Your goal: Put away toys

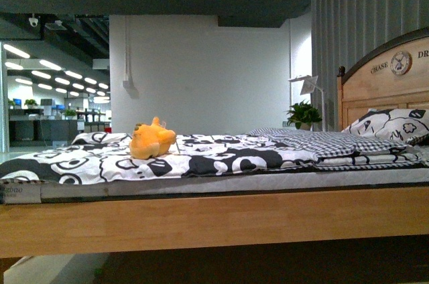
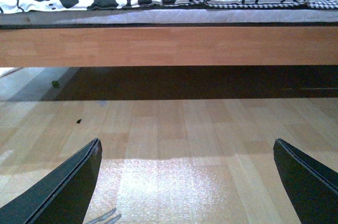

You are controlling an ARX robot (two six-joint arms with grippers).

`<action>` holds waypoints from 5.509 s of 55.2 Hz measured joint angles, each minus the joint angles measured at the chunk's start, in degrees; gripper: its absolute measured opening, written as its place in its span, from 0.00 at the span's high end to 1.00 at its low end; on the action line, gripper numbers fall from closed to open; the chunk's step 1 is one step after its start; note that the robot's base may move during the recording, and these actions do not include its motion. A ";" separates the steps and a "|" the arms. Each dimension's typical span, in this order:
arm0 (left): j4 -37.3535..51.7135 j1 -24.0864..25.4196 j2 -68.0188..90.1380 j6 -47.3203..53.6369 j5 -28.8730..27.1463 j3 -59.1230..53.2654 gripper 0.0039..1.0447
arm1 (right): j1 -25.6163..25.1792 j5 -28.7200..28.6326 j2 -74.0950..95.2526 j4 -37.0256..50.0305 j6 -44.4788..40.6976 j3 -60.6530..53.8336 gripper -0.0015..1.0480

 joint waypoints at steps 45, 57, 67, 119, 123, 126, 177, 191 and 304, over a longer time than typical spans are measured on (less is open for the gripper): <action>0.00 0.00 0.00 0.02 0.00 0.00 0.06 | 0.00 0.00 0.00 0.00 0.00 0.00 0.06; 0.00 0.00 0.00 0.02 0.00 0.00 0.06 | 0.00 0.00 0.00 0.00 0.00 0.00 0.06; 0.00 0.00 0.00 0.00 0.00 0.00 0.06 | 0.00 0.00 0.00 0.00 0.00 0.00 0.06; 0.00 0.00 0.00 0.02 0.00 0.00 0.06 | 0.00 0.02 0.00 0.00 0.00 0.00 0.06; 0.00 0.00 0.00 0.02 0.00 0.00 0.06 | 0.00 0.02 0.00 0.00 0.00 0.00 0.06; 0.00 0.00 0.00 0.02 0.00 0.00 0.06 | 0.00 0.02 0.00 0.00 0.00 0.00 0.06; 0.00 0.00 0.00 0.02 0.00 0.00 0.06 | 0.00 0.02 0.00 0.00 0.00 0.00 0.06; 0.00 0.00 0.00 0.02 0.00 0.00 0.06 | 0.00 0.02 0.00 0.00 0.00 0.00 0.06; 0.00 0.00 0.00 0.02 0.02 0.00 0.06 | 0.00 0.04 0.00 0.00 0.02 0.00 0.06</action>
